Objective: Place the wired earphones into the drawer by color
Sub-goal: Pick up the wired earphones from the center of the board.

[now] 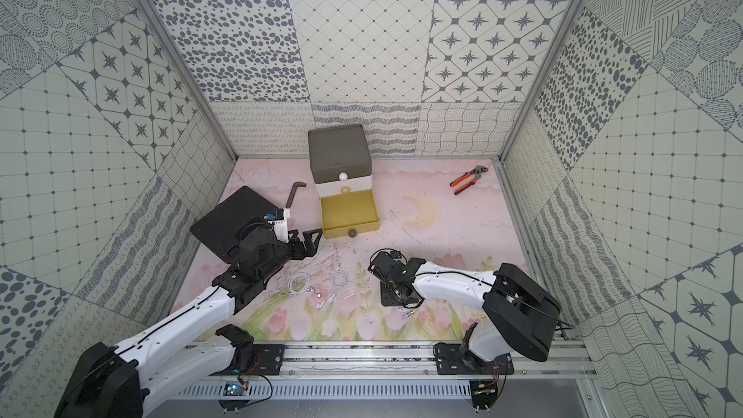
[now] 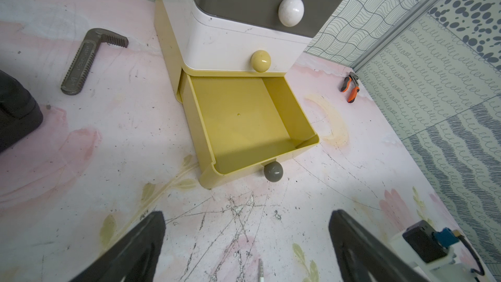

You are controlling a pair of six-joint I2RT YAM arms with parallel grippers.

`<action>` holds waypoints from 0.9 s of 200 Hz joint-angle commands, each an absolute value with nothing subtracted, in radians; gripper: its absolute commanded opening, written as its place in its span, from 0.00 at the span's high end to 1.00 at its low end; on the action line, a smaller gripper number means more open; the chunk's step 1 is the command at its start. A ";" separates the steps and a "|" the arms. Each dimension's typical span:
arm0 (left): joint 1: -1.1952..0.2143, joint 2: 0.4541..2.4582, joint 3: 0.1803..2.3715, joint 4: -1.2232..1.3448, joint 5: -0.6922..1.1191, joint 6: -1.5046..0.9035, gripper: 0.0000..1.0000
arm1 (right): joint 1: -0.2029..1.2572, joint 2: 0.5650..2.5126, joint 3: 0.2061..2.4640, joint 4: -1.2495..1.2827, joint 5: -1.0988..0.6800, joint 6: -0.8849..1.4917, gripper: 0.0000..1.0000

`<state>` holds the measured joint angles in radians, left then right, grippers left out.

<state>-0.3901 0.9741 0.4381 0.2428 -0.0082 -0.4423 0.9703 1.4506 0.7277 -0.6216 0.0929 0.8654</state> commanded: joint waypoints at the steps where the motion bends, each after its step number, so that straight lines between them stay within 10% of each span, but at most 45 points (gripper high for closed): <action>1: -0.391 0.972 0.434 0.252 -0.011 -0.421 0.01 | 0.976 1.397 0.776 -0.653 0.126 0.854 1.00; 180: -0.391 0.938 0.418 0.256 -0.032 -0.418 0.01 | 0.890 1.354 1.170 -0.569 0.217 0.601 1.00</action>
